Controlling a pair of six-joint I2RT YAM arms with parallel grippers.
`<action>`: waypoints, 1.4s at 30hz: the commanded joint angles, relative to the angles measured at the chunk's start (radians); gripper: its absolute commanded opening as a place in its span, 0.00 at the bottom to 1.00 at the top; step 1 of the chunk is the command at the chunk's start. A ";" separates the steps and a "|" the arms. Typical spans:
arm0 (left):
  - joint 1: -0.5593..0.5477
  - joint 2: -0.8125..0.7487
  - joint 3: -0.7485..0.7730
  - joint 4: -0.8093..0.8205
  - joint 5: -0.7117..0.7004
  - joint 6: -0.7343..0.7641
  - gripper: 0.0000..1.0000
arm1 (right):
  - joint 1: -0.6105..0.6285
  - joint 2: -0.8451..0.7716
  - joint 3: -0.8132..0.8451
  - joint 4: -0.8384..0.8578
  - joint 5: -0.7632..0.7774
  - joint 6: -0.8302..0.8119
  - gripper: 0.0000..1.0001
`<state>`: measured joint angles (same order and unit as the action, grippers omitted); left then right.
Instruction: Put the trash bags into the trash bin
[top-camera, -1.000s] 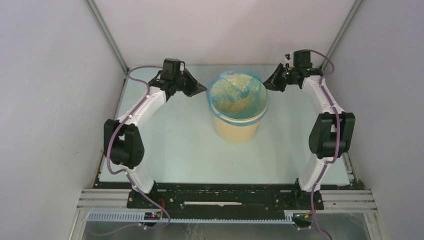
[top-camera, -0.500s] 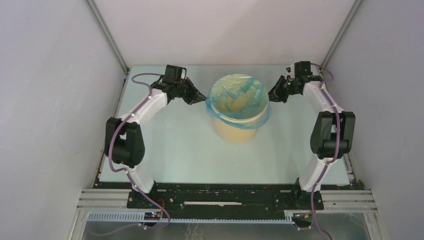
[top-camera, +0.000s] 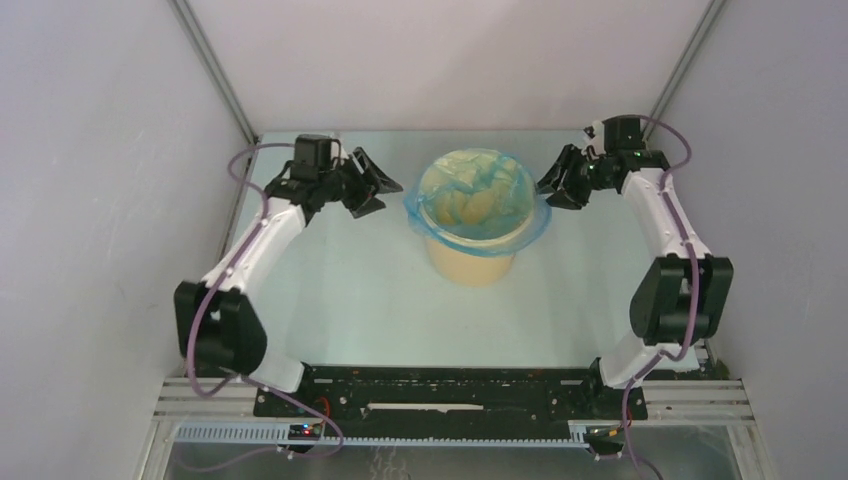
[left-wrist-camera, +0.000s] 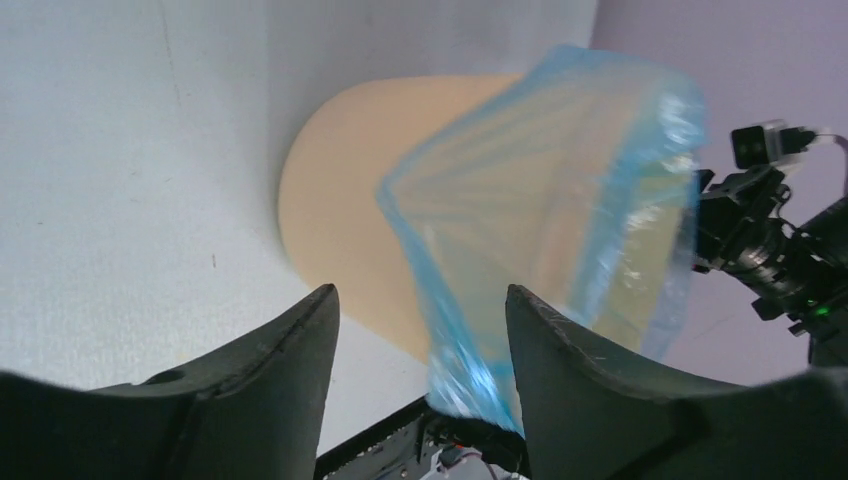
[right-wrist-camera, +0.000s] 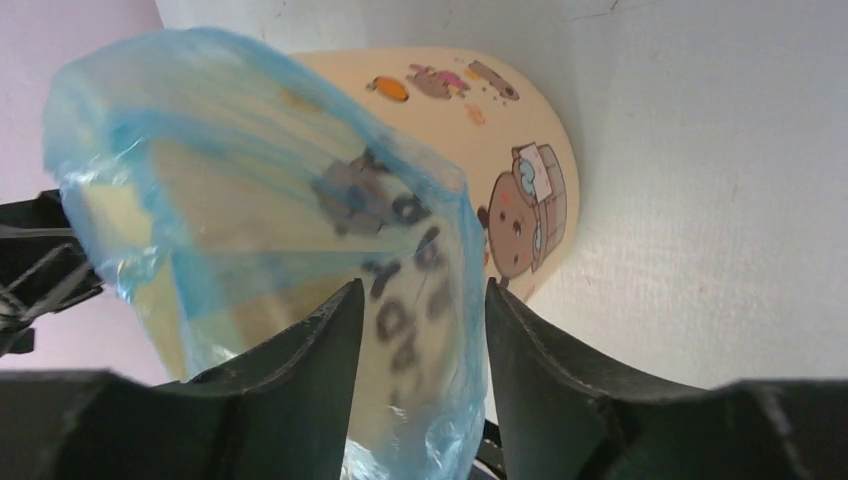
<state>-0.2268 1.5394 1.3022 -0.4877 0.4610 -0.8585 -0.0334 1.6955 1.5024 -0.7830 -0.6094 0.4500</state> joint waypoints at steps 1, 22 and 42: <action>0.011 -0.164 -0.079 0.013 -0.009 0.014 0.69 | -0.010 -0.132 0.004 -0.119 0.034 -0.061 0.59; -0.035 -0.153 -0.336 0.371 0.099 -0.271 0.83 | -0.100 -0.371 -0.301 0.044 -0.198 0.043 0.79; -0.096 -0.123 -0.406 0.448 0.086 -0.261 0.57 | -0.122 -0.351 -0.304 0.055 -0.220 0.030 0.75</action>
<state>-0.3187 1.4532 0.9264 -0.1318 0.5350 -1.1179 -0.1349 1.3491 1.1976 -0.7349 -0.7975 0.5037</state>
